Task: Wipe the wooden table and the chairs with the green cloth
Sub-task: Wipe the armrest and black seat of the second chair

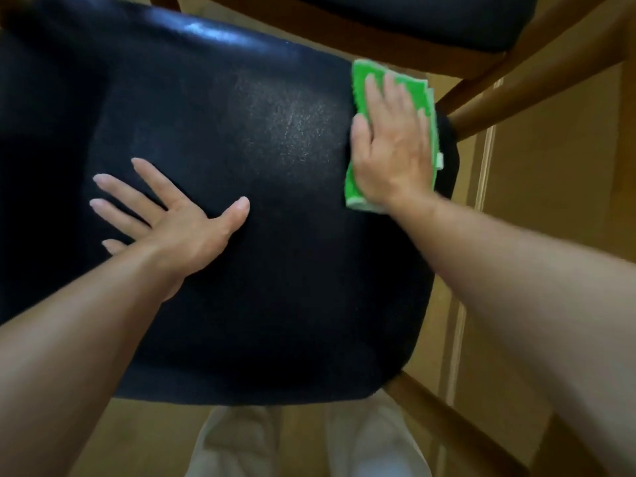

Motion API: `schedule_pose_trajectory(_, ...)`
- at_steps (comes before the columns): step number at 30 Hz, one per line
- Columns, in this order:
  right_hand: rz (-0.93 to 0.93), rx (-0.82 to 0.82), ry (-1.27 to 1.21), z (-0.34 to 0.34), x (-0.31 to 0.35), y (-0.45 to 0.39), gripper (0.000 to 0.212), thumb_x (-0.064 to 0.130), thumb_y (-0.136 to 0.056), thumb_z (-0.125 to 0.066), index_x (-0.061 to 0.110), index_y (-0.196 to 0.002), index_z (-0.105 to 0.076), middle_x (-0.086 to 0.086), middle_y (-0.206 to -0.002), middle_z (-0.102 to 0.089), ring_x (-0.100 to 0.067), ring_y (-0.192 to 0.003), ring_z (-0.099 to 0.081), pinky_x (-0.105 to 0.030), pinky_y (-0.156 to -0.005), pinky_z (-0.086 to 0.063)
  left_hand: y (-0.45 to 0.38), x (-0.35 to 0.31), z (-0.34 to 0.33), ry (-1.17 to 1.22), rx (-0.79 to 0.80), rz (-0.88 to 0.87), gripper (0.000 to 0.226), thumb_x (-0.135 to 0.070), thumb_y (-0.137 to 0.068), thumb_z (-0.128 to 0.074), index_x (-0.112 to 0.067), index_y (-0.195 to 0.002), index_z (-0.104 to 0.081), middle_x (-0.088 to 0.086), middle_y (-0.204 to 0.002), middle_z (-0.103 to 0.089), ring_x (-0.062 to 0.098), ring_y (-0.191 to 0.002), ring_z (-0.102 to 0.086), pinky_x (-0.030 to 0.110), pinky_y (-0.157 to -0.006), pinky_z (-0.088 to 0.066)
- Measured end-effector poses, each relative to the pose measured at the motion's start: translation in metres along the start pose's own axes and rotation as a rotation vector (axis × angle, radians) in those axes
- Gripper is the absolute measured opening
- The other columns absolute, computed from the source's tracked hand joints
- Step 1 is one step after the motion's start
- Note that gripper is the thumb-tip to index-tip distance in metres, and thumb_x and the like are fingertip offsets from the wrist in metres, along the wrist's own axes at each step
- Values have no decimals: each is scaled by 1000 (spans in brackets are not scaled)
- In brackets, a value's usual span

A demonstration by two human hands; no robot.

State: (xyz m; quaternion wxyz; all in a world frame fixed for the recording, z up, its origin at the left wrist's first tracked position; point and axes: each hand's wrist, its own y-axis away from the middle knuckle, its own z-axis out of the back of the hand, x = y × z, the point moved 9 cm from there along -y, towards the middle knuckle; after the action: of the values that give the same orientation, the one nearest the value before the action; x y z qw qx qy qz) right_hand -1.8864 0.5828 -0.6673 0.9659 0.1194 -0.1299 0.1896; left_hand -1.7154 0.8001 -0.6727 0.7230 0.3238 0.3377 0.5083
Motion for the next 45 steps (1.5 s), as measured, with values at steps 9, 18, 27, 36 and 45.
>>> schedule_pose_trajectory(9,-453,-78,29,-14,-28,99,62,45,-101,-22,24,-157,-7,-3,-164,-4,-21,-151,-1,-50,-121,-1,9,-7,-1,-85,62,15,142,-81,-61,-62,-22,-138,42,16,-143,48,36,-137,36,59,-112,9)
schedule_pose_trajectory(18,-433,33,154,-66,18,219,68,45,-95,-29,13,-154,-14,-15,-159,-21,-31,-146,-18,-54,-113,-12,14,-12,2,-148,68,98,154,-75,-51,-74,-23,-138,42,15,-145,46,34,-139,34,57,-113,7)
schedule_pose_trajectory(27,-464,-71,-5,-11,-41,86,61,44,-100,-20,24,-157,-7,-4,-164,-4,-23,-151,-2,-51,-120,-3,10,-11,1,-165,63,98,153,-76,-51,-72,-23,-139,41,16,-146,44,35,-139,32,58,-114,6)
schedule_pose_trajectory(36,-850,-198,-244,-7,-71,142,57,45,-103,-19,25,-156,-13,-2,-162,-20,-23,-146,-23,-44,-116,-22,11,-9,1,-148,45,41,149,-76,-54,-72,-24,-140,39,18,-145,46,36,-138,35,58,-113,9)
schedule_pose_trajectory(45,-957,-159,-245,-18,-35,154,57,34,-105,-24,16,-157,-6,-7,-164,1,-26,-151,4,-47,-119,3,16,-14,-12,-310,-146,-346,90,-60,-92,-43,-29,-149,19,21,-152,30,46,-141,21,66,-111,-6)
